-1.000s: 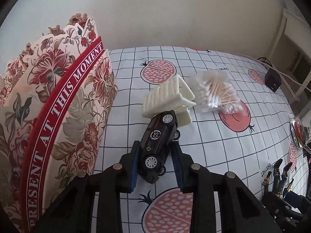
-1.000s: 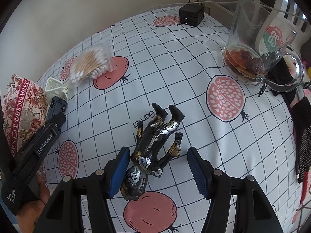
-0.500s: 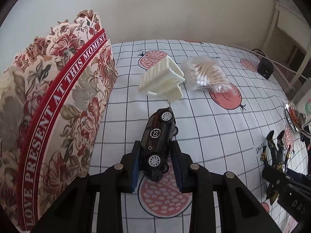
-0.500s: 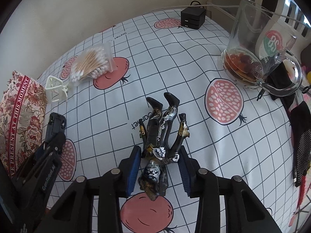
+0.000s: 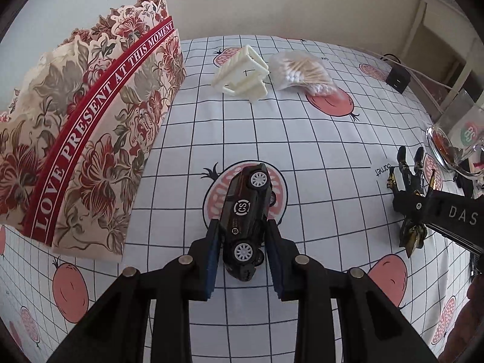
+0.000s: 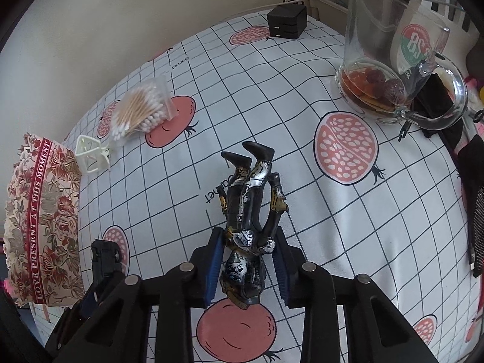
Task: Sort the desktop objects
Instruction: 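Grasp the metal robot toy with the right gripper while the left grasps the black car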
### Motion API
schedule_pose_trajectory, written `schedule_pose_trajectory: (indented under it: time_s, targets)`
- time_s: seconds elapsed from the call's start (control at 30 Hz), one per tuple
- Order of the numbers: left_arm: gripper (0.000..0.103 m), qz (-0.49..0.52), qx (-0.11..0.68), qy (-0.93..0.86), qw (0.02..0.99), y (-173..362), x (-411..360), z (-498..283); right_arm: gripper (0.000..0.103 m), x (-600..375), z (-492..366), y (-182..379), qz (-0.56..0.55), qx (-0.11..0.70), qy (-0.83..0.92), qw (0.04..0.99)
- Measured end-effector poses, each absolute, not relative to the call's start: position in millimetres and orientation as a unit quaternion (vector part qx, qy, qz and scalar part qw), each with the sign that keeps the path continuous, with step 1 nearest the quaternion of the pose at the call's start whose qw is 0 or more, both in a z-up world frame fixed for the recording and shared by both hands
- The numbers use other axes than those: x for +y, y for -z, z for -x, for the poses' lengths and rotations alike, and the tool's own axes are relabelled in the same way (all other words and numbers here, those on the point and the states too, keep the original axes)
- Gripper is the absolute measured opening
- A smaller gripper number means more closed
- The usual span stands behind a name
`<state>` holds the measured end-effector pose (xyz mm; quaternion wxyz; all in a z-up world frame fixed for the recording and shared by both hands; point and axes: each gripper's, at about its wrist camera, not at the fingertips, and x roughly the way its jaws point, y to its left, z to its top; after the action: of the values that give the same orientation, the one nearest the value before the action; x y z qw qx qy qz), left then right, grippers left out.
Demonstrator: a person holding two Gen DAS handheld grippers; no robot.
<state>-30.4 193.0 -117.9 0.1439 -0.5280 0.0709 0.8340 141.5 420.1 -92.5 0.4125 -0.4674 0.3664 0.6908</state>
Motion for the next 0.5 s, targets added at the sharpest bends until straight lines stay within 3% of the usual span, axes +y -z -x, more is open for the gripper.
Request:
schedule_pose_trajectory:
  time_s: [0.37, 0.5]
  targets:
    - [0.03, 0.542, 0.041, -0.827, 0.144, 114, 180, 33, 0.032, 423, -146, 81, 0.47, 0.361, -0.695, 0.408]
    - [0.03, 0.552, 0.016, -0.819, 0.156, 116, 179, 42, 0.031, 398, -169, 87, 0.455, 0.397, -0.701, 0.38]
